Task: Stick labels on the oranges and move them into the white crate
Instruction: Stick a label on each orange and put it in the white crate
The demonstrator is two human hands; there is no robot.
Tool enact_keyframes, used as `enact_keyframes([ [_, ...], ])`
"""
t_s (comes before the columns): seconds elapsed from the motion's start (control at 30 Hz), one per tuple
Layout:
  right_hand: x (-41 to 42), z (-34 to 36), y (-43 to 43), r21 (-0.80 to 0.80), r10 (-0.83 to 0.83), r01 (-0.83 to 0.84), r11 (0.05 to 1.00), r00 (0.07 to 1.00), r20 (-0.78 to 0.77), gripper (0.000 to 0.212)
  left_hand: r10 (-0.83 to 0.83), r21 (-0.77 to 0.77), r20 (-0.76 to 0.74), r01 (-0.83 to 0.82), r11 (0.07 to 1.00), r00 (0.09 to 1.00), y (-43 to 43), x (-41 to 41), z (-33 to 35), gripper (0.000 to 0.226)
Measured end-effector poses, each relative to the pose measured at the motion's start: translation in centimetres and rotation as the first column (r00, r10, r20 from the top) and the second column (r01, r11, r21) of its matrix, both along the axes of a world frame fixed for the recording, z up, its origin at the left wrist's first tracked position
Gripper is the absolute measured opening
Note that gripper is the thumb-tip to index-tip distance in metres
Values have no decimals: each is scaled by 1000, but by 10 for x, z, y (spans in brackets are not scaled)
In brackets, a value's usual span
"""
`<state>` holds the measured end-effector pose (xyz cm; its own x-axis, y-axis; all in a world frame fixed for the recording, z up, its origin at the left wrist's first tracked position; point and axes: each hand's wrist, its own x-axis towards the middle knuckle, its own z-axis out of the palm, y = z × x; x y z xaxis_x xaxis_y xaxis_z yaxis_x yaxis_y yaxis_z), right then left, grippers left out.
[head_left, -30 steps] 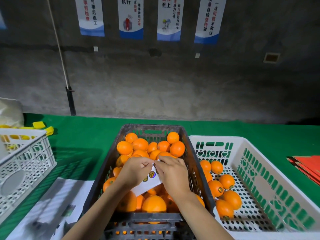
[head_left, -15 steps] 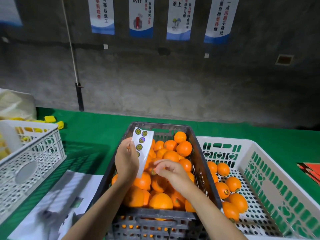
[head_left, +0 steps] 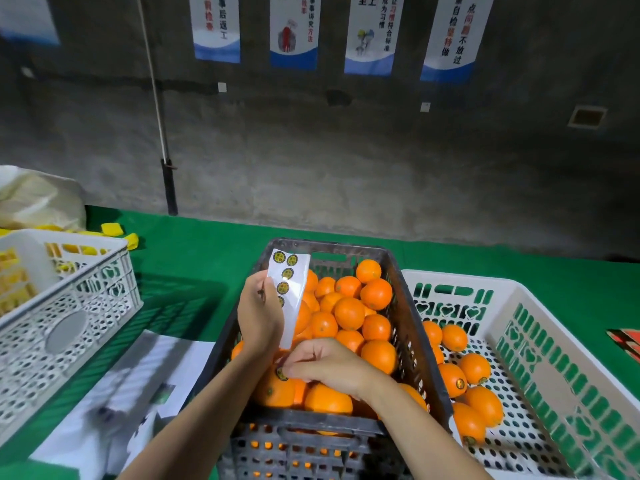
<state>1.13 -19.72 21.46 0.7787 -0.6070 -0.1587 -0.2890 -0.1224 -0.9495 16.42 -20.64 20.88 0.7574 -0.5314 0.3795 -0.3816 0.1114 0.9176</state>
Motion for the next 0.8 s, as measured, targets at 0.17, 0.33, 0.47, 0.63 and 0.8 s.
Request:
enact_keyframes([
  [0.17, 1, -7, -4, 24, -50, 49, 999, 998, 25, 11, 2, 21, 2, -2, 1000, 1000, -1, -1, -1, 13],
  [0.33, 4, -8, -4, 47, -42, 46, 998, 997, -68, 20, 16, 14, -46, -15, 1000, 999, -1, -2, -1, 11],
  [0.47, 8, -6, -4, -7, -16, 15, 1000, 987, -157, 35, 26, -12, -73, -27, 1000, 997, -1, -2, -1, 11],
  [0.63, 9, -10, -3, -35, -27, 23, 999, 991, -128, 40, 28, -25, -85, -30, 999, 996, -2, -1, -1, 12],
  [0.8, -1, -9, -6, 32, 70, -67, 997, 995, -77, 39, 4, -51, -94, -9, 999, 996, -1, 1, -2, 11],
])
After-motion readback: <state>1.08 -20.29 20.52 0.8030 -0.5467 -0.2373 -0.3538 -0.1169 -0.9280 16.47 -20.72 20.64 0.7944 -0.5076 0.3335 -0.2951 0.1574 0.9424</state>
